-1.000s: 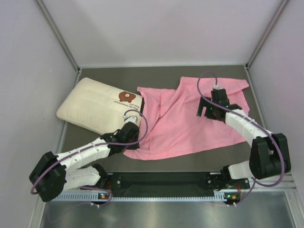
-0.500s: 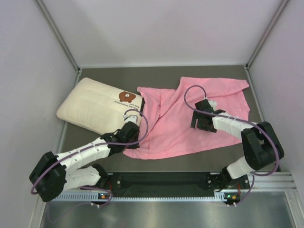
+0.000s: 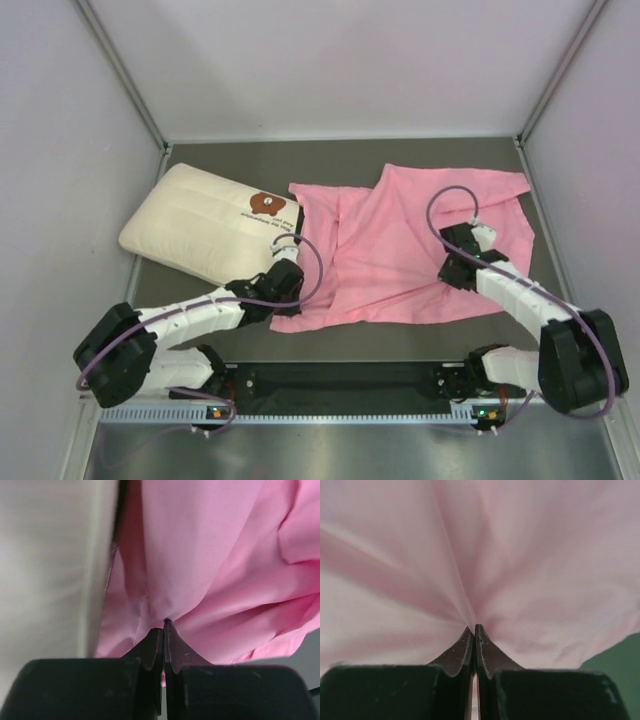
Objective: Put the pillow into the pillowcase
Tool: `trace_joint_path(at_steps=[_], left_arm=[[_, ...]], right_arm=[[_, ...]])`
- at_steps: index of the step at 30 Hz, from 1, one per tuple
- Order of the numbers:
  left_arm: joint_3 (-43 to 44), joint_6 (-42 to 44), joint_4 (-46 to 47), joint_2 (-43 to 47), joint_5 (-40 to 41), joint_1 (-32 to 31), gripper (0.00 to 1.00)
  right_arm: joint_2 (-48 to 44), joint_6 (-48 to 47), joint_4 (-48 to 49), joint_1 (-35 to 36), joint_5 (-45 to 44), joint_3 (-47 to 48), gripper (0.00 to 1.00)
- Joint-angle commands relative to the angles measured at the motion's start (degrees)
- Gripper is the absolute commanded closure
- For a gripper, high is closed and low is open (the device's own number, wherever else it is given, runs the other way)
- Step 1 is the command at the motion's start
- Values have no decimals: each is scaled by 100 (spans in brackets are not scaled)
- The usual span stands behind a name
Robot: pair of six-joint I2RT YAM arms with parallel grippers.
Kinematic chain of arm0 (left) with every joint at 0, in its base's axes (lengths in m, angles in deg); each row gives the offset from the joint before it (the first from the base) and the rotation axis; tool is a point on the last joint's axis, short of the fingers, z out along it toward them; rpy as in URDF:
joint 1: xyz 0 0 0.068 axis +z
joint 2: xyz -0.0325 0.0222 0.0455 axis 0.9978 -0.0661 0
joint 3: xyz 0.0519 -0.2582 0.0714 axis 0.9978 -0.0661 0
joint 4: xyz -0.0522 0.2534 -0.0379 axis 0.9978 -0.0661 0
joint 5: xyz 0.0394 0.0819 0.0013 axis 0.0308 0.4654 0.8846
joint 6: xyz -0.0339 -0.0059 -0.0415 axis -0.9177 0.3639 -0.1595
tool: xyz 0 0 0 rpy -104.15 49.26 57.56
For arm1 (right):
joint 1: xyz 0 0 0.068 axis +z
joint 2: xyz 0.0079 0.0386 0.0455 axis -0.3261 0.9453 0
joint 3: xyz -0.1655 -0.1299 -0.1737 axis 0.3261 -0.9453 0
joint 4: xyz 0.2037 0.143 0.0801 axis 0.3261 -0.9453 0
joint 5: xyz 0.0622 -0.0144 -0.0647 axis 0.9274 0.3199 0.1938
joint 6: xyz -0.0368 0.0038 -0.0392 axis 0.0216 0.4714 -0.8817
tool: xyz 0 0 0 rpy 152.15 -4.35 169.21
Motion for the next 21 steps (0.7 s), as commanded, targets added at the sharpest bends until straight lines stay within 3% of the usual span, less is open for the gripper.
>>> trace_joint_path(at_steps=[1,3,5,6,7,8,9,10,12,16,18,21], left_arm=[[83,-216,438,-261,156,-412,100],[153,-383,552,-445,287,-718,100],[258,-497,579,-595,393,-895,96],[303,-524,466,-718,446,-966,81],[346,-568,352,-762,638,-966,72],[434,-621,220,-771,779,-966,60],[478,-638,-147,-685,911,-966,43],[574,-639,-333,-597,1217,-966,37],[707,-604,-816,-219,1482,-966,24],[1399,-612,-2578,379,2106,-966,8],[1647,-700,-3127,608,2694,-949,6],[1981,-631,-3341,705,3048,-783,2]], right_arm=[[-821,295,-378,-610,-296,-227,100],[-1374,348,-510,-969,-409,-438,99],[-1909,401,-555,-1120,-463,-596,86],[-2051,253,-441,-1138,-280,-632,73],[-2122,182,-432,-1130,-226,-624,46],[-2201,129,-492,-1138,-173,-519,26],[-2211,-71,-589,-1138,-68,-440,10],[-2228,-213,-633,-1130,11,-274,1],[-2281,-406,-809,-1051,-14,-80,1],[-2623,-986,-486,-682,704,176,2],[-2791,-1198,-143,-350,1440,167,2],[-2528,-1190,367,334,1743,316,6]])
